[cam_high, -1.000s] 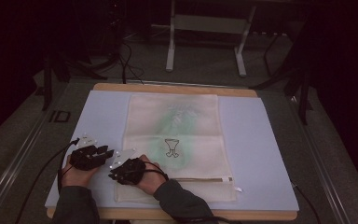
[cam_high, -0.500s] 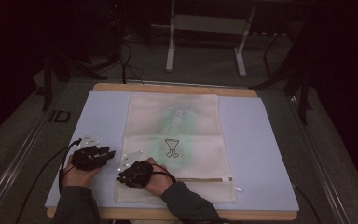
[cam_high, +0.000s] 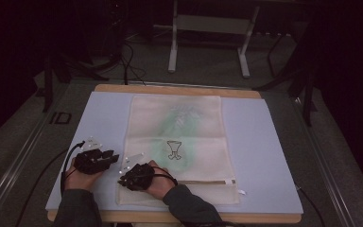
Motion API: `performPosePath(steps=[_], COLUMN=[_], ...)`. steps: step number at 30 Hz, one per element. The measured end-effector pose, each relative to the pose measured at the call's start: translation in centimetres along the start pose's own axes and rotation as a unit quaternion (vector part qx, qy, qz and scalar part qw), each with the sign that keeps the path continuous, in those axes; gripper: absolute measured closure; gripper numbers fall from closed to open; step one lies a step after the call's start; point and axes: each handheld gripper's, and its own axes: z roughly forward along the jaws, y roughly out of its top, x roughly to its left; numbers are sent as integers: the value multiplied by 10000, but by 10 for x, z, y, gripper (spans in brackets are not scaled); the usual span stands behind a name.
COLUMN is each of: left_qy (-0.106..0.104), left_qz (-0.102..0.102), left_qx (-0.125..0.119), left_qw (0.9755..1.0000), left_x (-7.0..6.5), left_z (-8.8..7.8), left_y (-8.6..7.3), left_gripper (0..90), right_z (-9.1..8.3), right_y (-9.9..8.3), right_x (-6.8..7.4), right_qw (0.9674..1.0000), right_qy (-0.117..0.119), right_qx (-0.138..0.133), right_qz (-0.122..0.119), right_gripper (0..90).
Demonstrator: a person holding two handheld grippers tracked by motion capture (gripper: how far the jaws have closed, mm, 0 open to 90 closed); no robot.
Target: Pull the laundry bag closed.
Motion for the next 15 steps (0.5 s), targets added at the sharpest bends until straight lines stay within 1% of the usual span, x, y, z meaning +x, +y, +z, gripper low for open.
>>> performPosePath(steps=[1,2,5,7,8,9,10,11,12,13,15], left_qy=[-55,-86,-92,-136,-169,-213,-235,-261,-291,-336,-405], left_qz=[12,46,135,163,197,224,263,288,321,374,418], left_qx=[5,8,62,78,100,125,160,181,221,280,368], left_qw=[10000,10000,9998,9997,9996,9994,9993,9991,9988,9983,9976], left_x=[-1,-2,-6,-7,-8,-9,-9,-11,-12,-14,-17], left_z=[0,-1,0,1,1,2,2,3,4,5,7], left_y=[0,0,0,0,0,0,0,0,1,1,0], left_gripper=[675,680,703,748,748,791,791,823,823,838,867], right_z=[1,1,1,1,1,1,1,2,2,2,1], right_y=[-2,-2,-2,-2,-2,-2,-2,-2,-2,-2,-3], right_x=[1,1,3,3,3,3,3,3,3,3,3], right_qw=[10000,10000,9999,9999,9999,9999,9999,9998,9998,9998,9998], right_qy=[-43,-64,-99,-125,-125,-153,-153,-169,-169,-167,-164], right_qx=[-39,-49,-59,-68,-68,-78,-78,-91,-91,-96,-110], right_qz=[-13,-20,-18,-17,-17,-19,-19,-15,-15,-11,-17], right_gripper=[813,814,815,816,816,816,816,816,816,816,816])
